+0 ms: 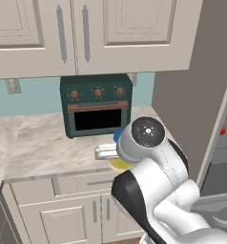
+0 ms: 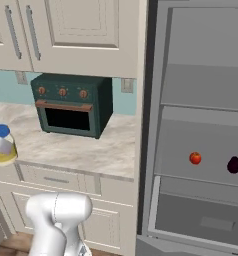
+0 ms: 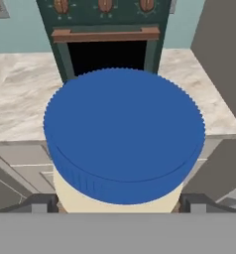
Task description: Place the mayonnaise and mayonnaise from the counter to the top shelf of the fridge. If the existing items in the fridge are on the top shelf, move them to other shelves.
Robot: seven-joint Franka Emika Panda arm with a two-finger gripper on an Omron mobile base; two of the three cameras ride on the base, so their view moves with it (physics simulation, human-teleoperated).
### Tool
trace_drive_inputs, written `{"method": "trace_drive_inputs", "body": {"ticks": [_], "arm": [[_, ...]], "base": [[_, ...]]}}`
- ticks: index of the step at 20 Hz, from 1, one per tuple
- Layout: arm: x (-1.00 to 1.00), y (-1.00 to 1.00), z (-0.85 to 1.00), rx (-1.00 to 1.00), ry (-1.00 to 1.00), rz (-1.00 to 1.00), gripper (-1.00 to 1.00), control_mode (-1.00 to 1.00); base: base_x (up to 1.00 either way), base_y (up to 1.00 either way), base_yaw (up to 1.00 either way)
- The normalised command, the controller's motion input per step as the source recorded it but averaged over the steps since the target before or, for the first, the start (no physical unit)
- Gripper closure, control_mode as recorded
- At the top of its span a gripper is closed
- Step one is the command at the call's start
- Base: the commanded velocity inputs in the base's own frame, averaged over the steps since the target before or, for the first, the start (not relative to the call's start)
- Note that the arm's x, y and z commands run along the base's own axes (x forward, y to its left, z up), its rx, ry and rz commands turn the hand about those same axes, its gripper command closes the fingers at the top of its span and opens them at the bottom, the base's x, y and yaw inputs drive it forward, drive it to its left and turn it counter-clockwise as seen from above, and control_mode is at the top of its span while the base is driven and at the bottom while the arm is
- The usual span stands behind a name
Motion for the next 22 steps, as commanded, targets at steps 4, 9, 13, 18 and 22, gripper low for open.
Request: {"method": "trace_drive_inputs", "body": {"ticks": [4, 9, 13, 18, 22], "arm": [[0.00, 0.00, 0.00, 0.00, 0.00, 0.00, 1.00, 1.00], [0.00, 0.00, 0.00, 0.00, 0.00, 0.00, 1.00, 1.00], [0.00, 0.00, 0.00, 0.00, 0.00, 0.00, 1.00, 1.00], [0.00, 0.00, 0.00, 0.00, 0.00, 0.00, 1.00, 1.00], [0.00, 0.00, 0.00, 0.00, 0.00, 0.00, 1.00, 1.00]], "base": [[-1.00, -0.23, 0.00], [-1.00, -0.66, -0.02], [-0.93, -0.94, -0.08], [-0.44, -0.95, -0.10], [0.03, -0.55, -0.07]]}}
